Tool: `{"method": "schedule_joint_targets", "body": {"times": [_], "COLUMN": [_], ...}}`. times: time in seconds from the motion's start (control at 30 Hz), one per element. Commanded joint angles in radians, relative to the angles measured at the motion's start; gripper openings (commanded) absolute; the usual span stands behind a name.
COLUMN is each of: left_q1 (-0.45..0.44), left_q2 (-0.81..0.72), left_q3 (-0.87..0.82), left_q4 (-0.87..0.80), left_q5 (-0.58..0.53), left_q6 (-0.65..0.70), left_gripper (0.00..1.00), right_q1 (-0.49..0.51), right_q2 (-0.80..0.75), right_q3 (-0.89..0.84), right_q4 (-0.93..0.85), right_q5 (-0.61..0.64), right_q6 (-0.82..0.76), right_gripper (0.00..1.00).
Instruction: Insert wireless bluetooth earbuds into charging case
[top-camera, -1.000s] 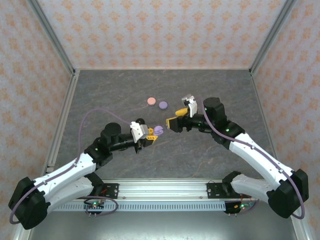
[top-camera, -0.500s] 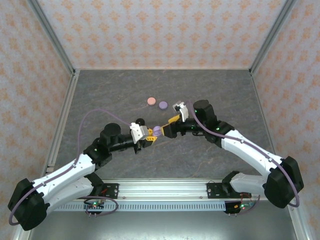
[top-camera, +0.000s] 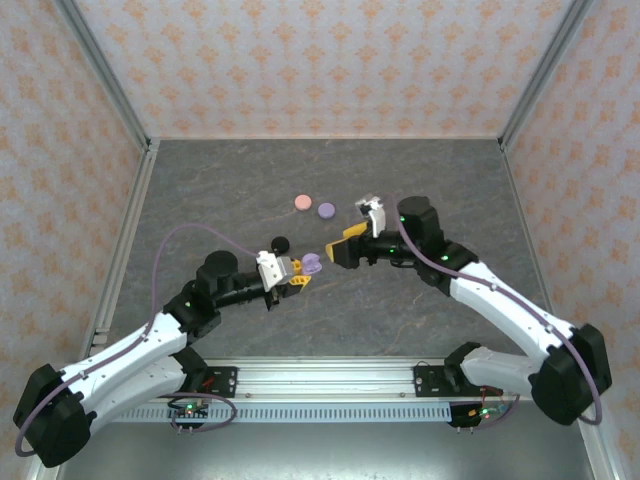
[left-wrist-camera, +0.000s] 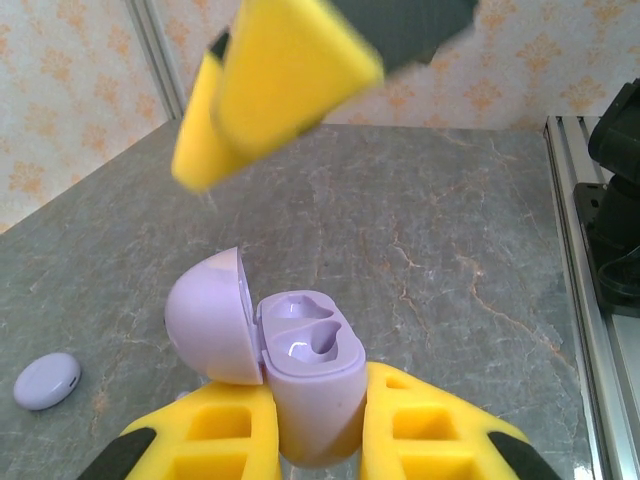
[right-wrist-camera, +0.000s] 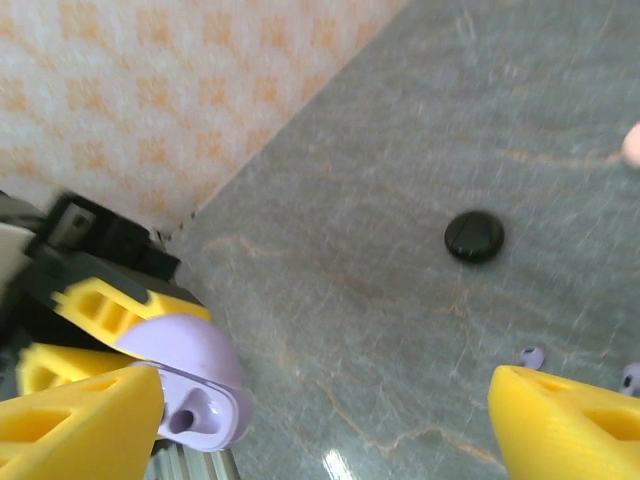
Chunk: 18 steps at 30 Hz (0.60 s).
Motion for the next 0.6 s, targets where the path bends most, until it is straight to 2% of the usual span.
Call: {"method": "schedule_joint_targets", "body": {"times": [0.0, 0.1, 0.2, 0.43, 0.57], "left_q1": [-0.010, -0.010, -0.010, -0.010, -0.010], "left_q2": [-0.044, -0.077, -0.117, -0.228, -0.259], "left_q3": [-0.022, -0.037, -0.055, -0.086, -0.089], "left_q4": [0.000, -0.002, 0.006, 0.009, 0.008], "left_q5": [-0.029, -0.034, -0.027, -0.015, -0.008], "left_q6": [0.033, 0.026, 0.010, -0.010, -0.021], "left_gripper": [0.00, 0.00, 0.00, 0.00, 0.00], "right_q1": [-0.021, -0.024, -0.023, 0.006, 0.039], "right_q2": [-0.062, -0.003, 0.141, 0.421, 0.580], "right_q3": [-0.009, 0.034, 0.140, 0.359, 0.479], "right_q4": [0.008, -0.089, -0.225, -0.479, -0.575], "right_q5": [0.046, 0.181, 0.228, 0.431, 0.494], "right_q6": [0.037, 0.074, 0.097, 0.123, 0.129], "right_gripper": [0.82, 0.70, 0.56, 0.54, 0.55]}}
